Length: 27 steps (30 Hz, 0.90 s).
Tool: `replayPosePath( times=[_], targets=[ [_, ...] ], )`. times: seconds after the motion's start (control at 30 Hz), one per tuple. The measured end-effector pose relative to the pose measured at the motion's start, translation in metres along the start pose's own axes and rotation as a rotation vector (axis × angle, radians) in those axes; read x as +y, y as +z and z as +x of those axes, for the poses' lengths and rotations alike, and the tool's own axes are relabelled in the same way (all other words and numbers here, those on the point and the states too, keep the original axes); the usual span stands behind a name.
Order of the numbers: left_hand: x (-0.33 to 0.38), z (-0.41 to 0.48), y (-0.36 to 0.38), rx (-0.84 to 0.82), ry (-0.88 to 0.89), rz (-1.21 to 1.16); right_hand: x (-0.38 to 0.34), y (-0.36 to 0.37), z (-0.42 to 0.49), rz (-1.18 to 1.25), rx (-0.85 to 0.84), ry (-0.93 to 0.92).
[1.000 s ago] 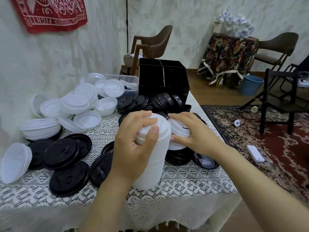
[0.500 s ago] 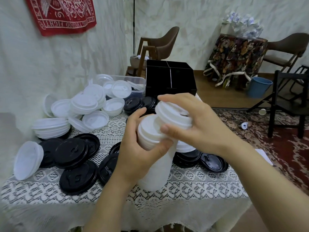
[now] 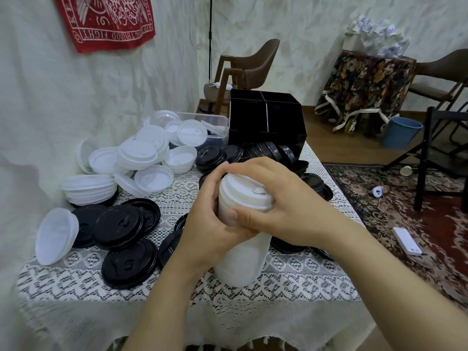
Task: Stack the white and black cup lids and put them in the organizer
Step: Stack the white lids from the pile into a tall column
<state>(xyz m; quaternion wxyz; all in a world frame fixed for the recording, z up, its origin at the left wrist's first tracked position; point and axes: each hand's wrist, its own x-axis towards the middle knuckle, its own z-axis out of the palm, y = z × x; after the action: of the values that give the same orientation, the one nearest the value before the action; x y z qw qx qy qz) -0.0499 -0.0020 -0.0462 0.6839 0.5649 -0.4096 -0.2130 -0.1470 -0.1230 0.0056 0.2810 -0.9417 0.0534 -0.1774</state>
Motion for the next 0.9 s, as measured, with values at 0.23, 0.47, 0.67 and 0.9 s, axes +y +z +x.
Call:
replayPosePath(
  times=[0.23, 0.47, 0.67, 0.9],
  targets=[
    [0.002, 0.0, 0.0, -0.057, -0.019, 0.007, -0.002, 0.0, -0.005, -0.013, -0.045, 0.04],
    [0.0, -0.002, 0.007, -0.035, 0.041, 0.077, -0.003, 0.002, -0.008, -0.019, -0.053, 0.059],
    [0.001, -0.008, 0.015, 0.087, 0.105, 0.159, -0.001, -0.008, -0.006, -0.122, -0.139, 0.021],
    [0.0, -0.007, 0.019, 0.133, 0.103, 0.117, 0.002, -0.008, -0.006, 0.019, -0.124, 0.009]
  ],
)
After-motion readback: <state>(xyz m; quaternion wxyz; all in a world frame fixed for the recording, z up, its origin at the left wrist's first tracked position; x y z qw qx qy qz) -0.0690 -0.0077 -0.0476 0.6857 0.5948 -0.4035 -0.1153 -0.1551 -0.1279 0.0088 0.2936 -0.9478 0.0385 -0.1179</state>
